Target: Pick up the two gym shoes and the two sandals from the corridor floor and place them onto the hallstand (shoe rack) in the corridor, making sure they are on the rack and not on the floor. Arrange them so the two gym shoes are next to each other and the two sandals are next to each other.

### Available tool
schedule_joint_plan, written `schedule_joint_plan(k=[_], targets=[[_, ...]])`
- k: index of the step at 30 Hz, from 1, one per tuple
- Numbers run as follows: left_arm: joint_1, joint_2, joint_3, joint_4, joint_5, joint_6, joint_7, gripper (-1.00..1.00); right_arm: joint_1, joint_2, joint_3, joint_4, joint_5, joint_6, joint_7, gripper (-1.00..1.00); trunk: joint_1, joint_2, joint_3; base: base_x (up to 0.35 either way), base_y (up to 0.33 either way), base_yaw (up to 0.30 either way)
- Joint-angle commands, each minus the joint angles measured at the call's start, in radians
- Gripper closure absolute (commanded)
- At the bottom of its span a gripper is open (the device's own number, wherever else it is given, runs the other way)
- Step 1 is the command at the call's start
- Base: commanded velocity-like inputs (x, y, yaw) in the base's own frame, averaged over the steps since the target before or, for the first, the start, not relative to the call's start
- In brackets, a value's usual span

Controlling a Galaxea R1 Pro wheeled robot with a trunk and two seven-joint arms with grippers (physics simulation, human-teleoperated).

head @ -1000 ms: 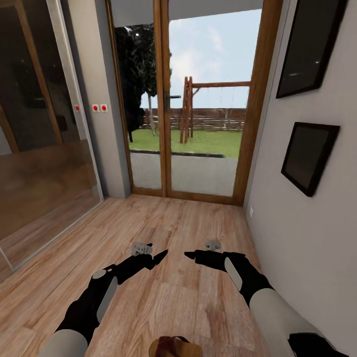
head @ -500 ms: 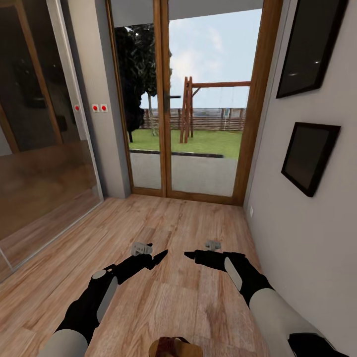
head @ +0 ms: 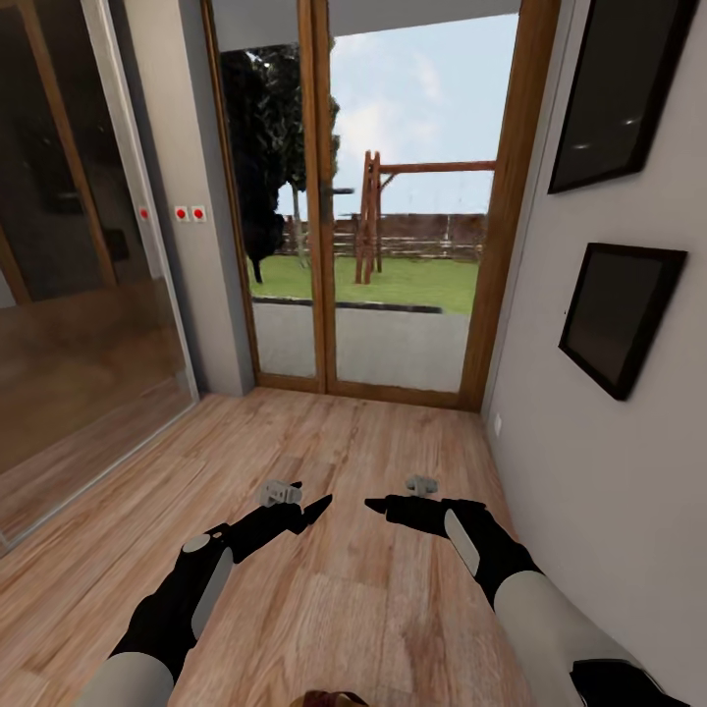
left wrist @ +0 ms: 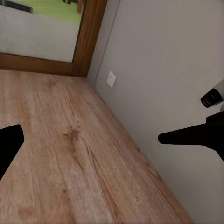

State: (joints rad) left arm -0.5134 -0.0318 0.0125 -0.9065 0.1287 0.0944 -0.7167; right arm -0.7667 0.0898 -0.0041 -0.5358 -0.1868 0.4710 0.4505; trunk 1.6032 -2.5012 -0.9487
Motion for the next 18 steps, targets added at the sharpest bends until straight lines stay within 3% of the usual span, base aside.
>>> schedule_joint_plan(k=[1, 18], targets=[[0.0, 0.0, 0.001, 0.0, 0.009, 0.01, -0.004, -1.0, 0.0, 0.0, 0.0, -0.001, -0.008, 0.008, -0.001, -1.0, 0.0, 0.0, -0.001, 0.071, -0.033, 0.0], [0.0, 0.0, 0.001, 0.0, 0.009, 0.01, -0.004, -1.0, 0.0, -0.001, 0.0, -0.001, -0.008, 0.007, -0.001, -1.0, 0.0, 0.0, -0.001, 0.011, -0.004, 0.0]])
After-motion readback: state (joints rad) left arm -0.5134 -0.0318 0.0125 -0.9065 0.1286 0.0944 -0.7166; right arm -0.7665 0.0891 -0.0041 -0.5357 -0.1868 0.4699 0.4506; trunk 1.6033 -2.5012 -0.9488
